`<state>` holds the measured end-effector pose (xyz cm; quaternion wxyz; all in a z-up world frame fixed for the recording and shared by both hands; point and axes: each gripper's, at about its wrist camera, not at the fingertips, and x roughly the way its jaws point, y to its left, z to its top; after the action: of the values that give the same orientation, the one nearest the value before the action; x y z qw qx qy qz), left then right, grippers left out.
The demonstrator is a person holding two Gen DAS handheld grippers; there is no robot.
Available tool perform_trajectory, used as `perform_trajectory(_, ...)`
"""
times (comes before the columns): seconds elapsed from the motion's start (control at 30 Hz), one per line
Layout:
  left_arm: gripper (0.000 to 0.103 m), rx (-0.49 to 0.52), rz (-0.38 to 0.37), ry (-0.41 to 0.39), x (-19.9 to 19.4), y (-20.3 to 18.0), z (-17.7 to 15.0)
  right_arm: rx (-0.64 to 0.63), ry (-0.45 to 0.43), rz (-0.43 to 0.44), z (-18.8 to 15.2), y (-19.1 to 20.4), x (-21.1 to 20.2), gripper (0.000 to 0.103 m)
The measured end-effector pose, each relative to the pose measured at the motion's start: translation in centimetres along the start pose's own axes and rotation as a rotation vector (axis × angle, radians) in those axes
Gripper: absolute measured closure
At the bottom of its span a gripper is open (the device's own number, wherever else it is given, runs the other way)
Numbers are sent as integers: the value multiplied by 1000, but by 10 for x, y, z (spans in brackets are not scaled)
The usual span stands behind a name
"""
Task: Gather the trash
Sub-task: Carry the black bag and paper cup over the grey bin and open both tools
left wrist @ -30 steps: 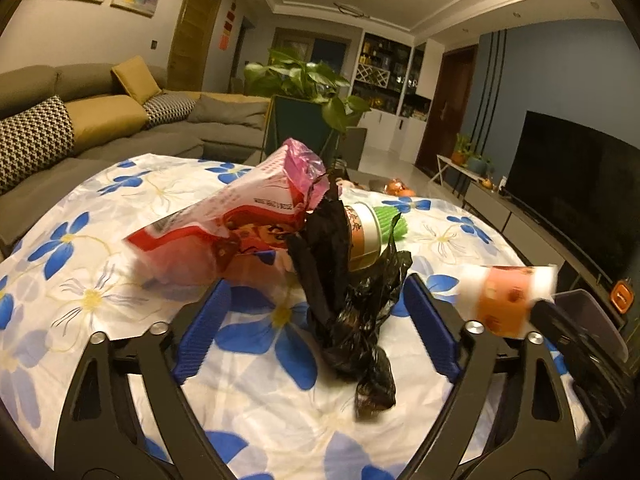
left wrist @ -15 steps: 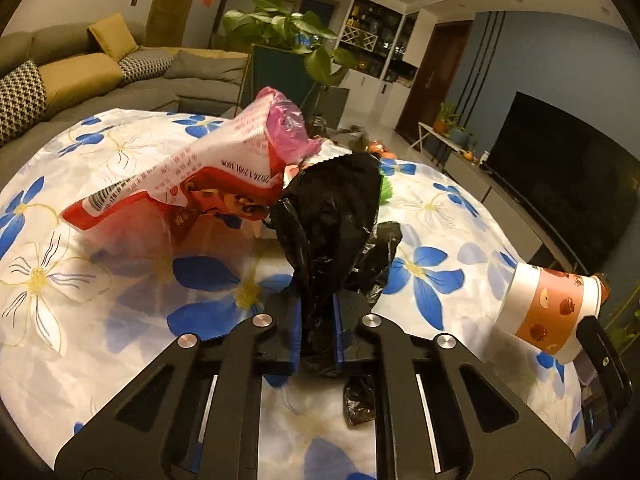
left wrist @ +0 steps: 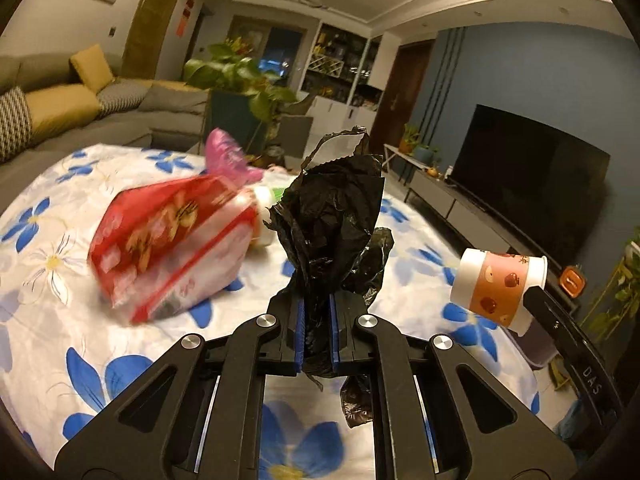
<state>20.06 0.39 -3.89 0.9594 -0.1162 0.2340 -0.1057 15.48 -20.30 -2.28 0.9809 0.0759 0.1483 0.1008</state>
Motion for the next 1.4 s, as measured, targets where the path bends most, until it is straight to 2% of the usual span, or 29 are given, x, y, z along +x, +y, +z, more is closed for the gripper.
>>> perform_trajectory(0.5, 94, 123, -147, -41, 1, -95, 6, 20, -86, -120, 13, -50, -41, 99)
perform_trajectory(0.8, 94, 208, -283, -75, 24, -178, 7, 39, -137, -262, 24, -101, -66, 99)
perform_trajectory(1.03, 94, 264, -394, -73, 50, -233, -5, 74, -161, -362, 27, -138, -77, 99)
perform_trajectory(1.23, 94, 273, -448, -42, 76, -260, -16, 93, -169, -402, 23, -156, -80, 99)
perform_trajectory(1.4, 94, 296, -463, -36, 87, -272, -24, 101, -162, -412, 24, -160, -74, 99)
